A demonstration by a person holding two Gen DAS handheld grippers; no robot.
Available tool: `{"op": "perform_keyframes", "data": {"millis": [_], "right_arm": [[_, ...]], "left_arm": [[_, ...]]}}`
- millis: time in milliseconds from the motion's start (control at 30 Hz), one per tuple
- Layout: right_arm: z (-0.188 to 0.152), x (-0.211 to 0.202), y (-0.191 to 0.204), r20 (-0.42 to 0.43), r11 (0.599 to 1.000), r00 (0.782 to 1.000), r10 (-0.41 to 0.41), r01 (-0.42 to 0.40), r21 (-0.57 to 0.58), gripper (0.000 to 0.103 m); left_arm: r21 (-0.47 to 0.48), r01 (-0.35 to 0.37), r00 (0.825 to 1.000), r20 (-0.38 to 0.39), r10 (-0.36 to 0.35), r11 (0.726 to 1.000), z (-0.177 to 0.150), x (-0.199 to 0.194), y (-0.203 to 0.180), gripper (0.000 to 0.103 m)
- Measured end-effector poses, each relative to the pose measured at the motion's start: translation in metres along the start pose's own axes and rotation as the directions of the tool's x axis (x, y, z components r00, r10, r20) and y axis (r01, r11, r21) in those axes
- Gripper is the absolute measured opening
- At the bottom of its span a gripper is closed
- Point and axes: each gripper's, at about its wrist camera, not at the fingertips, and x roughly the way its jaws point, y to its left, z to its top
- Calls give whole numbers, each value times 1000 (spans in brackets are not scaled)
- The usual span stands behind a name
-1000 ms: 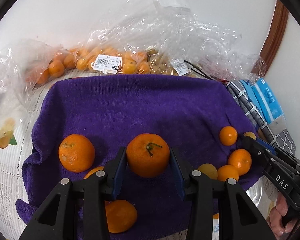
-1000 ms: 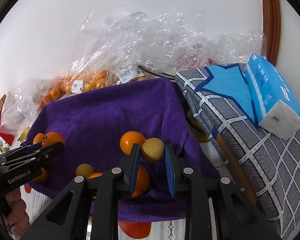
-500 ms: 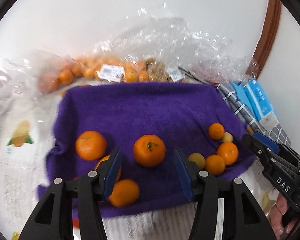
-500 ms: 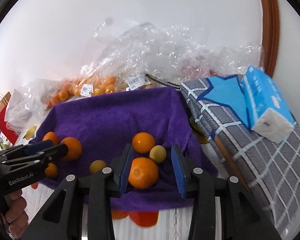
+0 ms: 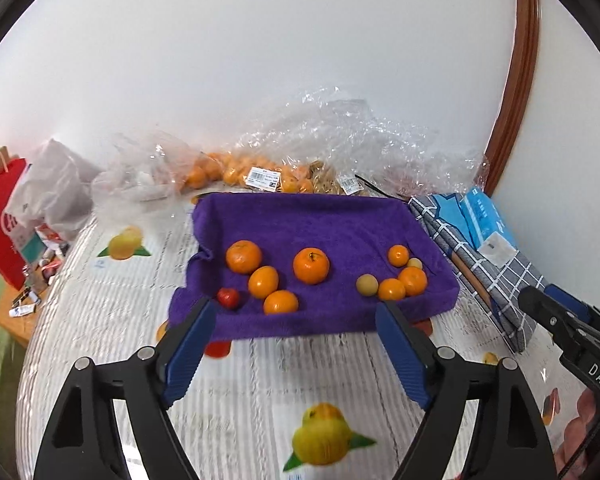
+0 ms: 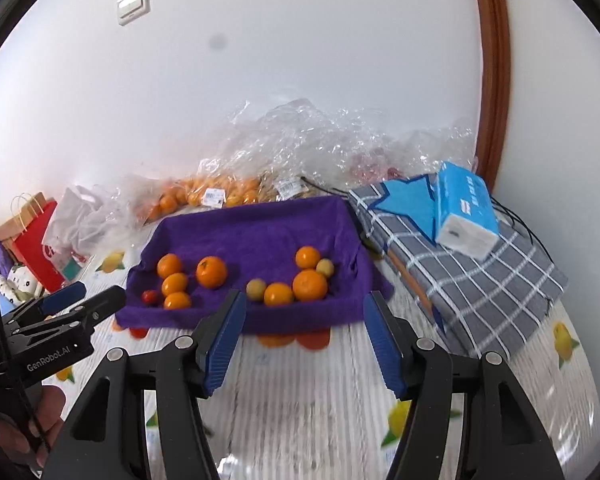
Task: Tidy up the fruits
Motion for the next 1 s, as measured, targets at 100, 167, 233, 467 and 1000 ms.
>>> {"op": "perform_keyframes", "data": {"millis": [100, 167, 233, 467, 1000], "right_arm": [[-11, -17, 4, 29, 1000, 999, -27, 28, -9, 75], [-18, -29, 6, 57, 999, 997, -42, 43, -18, 84], [-23, -37, 6, 64, 998, 996, -56, 58, -20, 89], [-31, -52, 5, 69, 999, 996, -48, 48, 0, 92], [-39, -61, 7, 57, 999, 998, -39, 38, 10, 92]], "left_arm": [[-2, 0, 1000, 12, 0, 1000, -5, -12, -1, 84], [4, -1, 1000, 22, 1, 1000, -9, -20, -2, 85], [7, -3, 999, 32, 3, 1000, -12, -27, -4, 85], [17, -20, 998, 66, 18, 1000, -19, -45, -7, 85], [20, -27, 997, 78, 25, 999, -27, -58, -8, 86]]}}
